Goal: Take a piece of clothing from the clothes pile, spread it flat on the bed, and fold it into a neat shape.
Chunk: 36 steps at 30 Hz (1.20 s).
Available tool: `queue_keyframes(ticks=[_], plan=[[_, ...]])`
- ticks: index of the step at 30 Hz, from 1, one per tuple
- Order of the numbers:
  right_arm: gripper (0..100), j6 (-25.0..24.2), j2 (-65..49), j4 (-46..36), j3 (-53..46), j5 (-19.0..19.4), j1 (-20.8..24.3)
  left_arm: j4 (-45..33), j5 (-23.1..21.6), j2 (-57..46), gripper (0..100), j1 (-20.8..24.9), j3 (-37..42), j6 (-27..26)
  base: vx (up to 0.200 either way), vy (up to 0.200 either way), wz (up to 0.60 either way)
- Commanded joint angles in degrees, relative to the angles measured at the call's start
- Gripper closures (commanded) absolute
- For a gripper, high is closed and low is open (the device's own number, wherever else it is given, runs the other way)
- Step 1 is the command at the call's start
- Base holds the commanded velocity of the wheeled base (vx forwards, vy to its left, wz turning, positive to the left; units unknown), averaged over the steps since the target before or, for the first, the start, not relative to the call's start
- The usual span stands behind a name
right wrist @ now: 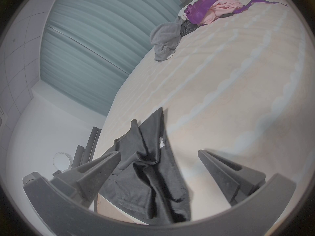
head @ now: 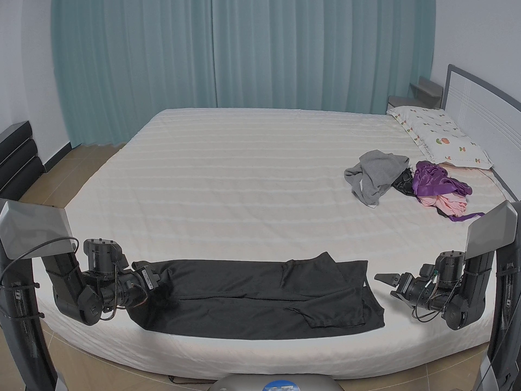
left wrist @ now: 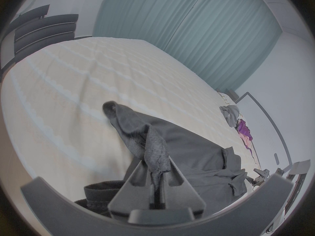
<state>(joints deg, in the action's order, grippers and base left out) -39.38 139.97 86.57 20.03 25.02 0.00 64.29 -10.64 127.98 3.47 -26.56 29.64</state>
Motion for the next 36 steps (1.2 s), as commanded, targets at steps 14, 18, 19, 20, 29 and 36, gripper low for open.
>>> queue_keyframes(ticks=[14, 18, 19, 20, 29, 36], plan=[[0, 0.3, 0.3, 0.1, -0.3, -0.1, 0.3, -8.2, 9.8, -8.4, 100, 10.0, -4.4, 0.7, 0.000, -0.200, 0.00], [0, 0.3, 1.2, 2.2, -0.9, -0.2, 0.3, -15.3, 10.6, -9.8, 100, 13.4, -8.1, 0.7, 0.000, -0.200, 0.00], [0, 0.4, 1.6, 3.1, -1.0, -0.4, 0.3, -16.5, 10.9, -9.8, 100, 14.2, -9.0, 0.7, 0.000, -0.200, 0.00], [0, 0.4, 1.6, 3.2, -1.1, -0.4, 0.4, -16.9, 11.1, -9.7, 100, 14.7, -9.6, 0.7, 0.000, -0.200, 0.00], [0, 0.2, 1.6, 3.2, -1.0, -0.6, 0.7, -21.8, 13.0, -9.1, 100, 20.1, -14.2, 0.7, 0.000, -0.200, 0.00], [0, 0.3, 1.6, 3.2, -1.1, -0.6, 0.7, -23.7, 14.8, -7.3, 100, 22.7, -17.6, 0.7, 0.000, -0.171, 0.00]])
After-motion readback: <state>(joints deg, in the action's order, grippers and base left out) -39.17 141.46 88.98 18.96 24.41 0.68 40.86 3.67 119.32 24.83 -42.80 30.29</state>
